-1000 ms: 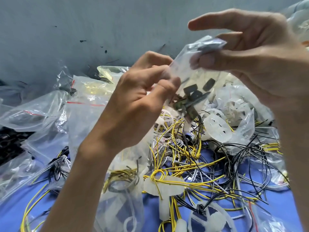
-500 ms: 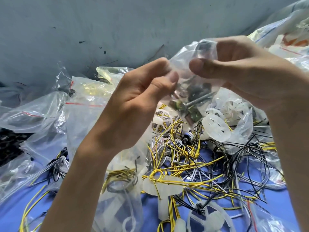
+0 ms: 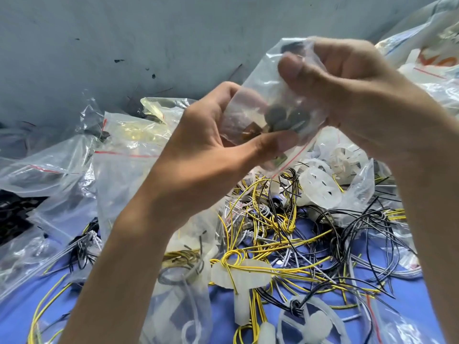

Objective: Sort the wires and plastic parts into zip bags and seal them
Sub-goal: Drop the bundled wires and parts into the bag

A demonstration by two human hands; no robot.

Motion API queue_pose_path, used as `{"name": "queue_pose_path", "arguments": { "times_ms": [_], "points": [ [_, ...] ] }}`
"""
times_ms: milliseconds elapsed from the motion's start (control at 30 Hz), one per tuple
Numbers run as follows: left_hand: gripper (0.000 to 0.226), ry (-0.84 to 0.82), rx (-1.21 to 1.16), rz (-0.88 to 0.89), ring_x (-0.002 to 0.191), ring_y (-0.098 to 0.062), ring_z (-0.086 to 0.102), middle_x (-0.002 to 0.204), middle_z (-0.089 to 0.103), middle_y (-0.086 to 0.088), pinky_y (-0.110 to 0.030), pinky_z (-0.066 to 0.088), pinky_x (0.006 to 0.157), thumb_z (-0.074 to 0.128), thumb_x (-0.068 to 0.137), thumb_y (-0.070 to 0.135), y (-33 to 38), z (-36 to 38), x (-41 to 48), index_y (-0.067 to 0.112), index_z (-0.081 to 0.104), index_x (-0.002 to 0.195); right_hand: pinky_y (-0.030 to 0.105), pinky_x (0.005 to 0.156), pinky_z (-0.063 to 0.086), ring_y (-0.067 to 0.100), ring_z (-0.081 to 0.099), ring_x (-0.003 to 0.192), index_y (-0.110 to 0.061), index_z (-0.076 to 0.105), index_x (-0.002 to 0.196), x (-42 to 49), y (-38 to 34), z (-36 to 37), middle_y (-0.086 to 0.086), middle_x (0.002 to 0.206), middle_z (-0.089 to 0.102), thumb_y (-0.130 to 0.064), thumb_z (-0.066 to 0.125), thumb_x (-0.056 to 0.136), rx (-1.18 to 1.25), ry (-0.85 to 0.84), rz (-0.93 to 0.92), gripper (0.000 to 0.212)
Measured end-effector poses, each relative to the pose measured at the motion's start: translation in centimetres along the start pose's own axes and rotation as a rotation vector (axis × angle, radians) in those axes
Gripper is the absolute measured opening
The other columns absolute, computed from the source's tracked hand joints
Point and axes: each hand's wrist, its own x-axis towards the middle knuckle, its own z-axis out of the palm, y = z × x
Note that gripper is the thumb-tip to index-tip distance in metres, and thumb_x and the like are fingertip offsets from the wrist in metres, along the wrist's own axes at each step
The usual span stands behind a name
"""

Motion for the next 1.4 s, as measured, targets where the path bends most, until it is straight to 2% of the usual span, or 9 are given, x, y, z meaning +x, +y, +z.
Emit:
{"name": "queue_pose_path", "arguments": {
  "times_ms": [133,500,600,767,867,1033,1133,1300,1400],
  "points": [
    [0.032,0.022,0.081,0.008,0.064,-0.007,0.068,0.071,0.071,0.008,-0.018,0.052,0.062,0.08,0.065,0.023,-0.3,-0.2,0.0,0.02,0.058,0.088,0.024,0.051,0.054,0.011,0.065,0.065,-0.01,0.056,0.101,-0.2,0.0,-0.6,-0.004,0.077,0.068,-0.028,0.075,0.06,-0.02,-0.103,0.041,0.048],
    [0.043,0.044,0.17,-0.007,0.077,-0.014,0.071,0.086,0.074,0.007,-0.03,0.059,0.073,0.082,0.058,0.035,-0.5,-2.3,0.1,0.029,0.056,0.092,0.017,0.05,0.051,0.004,0.064,0.059,-0.018,0.05,0.073,-0.4,-0.7,-0.3,-0.012,0.061,0.061,-0.012,0.073,0.069,-0.034,-0.066,-0.077,0.024],
    [0.036,-0.053,0.383,-0.053,0.083,-0.002,0.068,0.092,0.073,0.011,-0.014,0.052,0.073,0.071,0.067,0.05,-0.7,-6.0,-0.4,0.034,0.061,0.097,0.023,0.054,0.055,0.018,0.07,0.069,-0.017,0.051,0.073,-0.3,-0.8,-0.6,-0.002,0.072,0.064,-0.013,0.075,0.067,-0.057,0.035,-0.101,0.025],
    [0.031,-0.088,0.911,-0.161,0.081,0.015,0.06,0.083,0.066,0.033,-0.019,0.046,0.068,0.063,0.067,0.075,-2.0,-10.9,-1.9,0.052,0.063,0.088,0.028,0.057,0.057,0.018,0.069,0.072,-0.014,0.048,0.079,0.0,-0.8,-0.7,0.002,0.078,0.061,-0.012,0.075,0.062,-0.061,0.15,-0.089,0.032],
    [0.048,-0.21,0.985,-0.236,0.08,0.018,0.059,0.08,0.066,0.033,-0.025,0.046,0.07,0.044,0.064,0.085,-1.8,-11.6,-2.4,0.05,0.064,0.091,0.024,0.056,0.056,0.017,0.07,0.071,-0.014,0.048,0.084,0.1,-0.8,-0.5,0.004,0.082,0.062,-0.011,0.076,0.062,-0.056,0.172,-0.068,0.035],
    [0.033,-0.26,0.96,-0.129,0.071,0.006,0.06,0.071,0.066,0.026,-0.023,0.047,0.065,0.05,0.073,0.073,-0.9,-10.9,-2.5,0.045,0.066,0.083,0.057,0.067,0.052,0.04,0.065,0.086,-0.017,0.047,0.081,0.1,-0.7,-0.1,0.017,0.089,0.06,-0.01,0.079,0.068,-0.164,0.204,-0.087,0.034],
    [0.011,-0.3,0.888,-0.031,0.067,0.01,0.058,0.068,0.063,0.03,-0.011,0.043,0.061,0.066,0.074,0.058,-0.1,-8.4,-2.1,0.048,0.064,0.076,0.04,0.066,0.059,0.025,0.069,0.076,-0.016,0.048,0.081,0.2,-0.8,0.3,0.004,0.08,0.062,-0.014,0.077,0.064,-0.098,0.168,-0.063,0.034],
    [0.032,-0.385,0.722,0.132,0.061,0.03,0.046,0.06,0.049,0.046,0.008,0.033,0.066,0.046,0.068,0.053,1.6,-4.7,-1.8,0.046,0.053,0.098,0.034,0.062,0.053,0.026,0.062,0.07,-0.014,0.048,0.082,0.3,-0.5,1.0,0.014,0.081,0.062,-0.004,0.077,0.069,-0.127,0.071,0.008,0.034],
    [0.032,-0.383,0.752,0.175,0.063,0.029,0.045,0.063,0.049,0.045,0.007,0.032,0.067,0.048,0.069,0.053,1.8,-4.7,-1.6,0.046,0.053,0.099,0.019,0.054,0.045,0.007,0.057,0.06,-0.013,0.049,0.081,0.3,-0.3,1.0,-0.005,0.068,0.059,-0.002,0.076,0.07,-0.146,-0.022,0.061,0.032]
  ]
}}
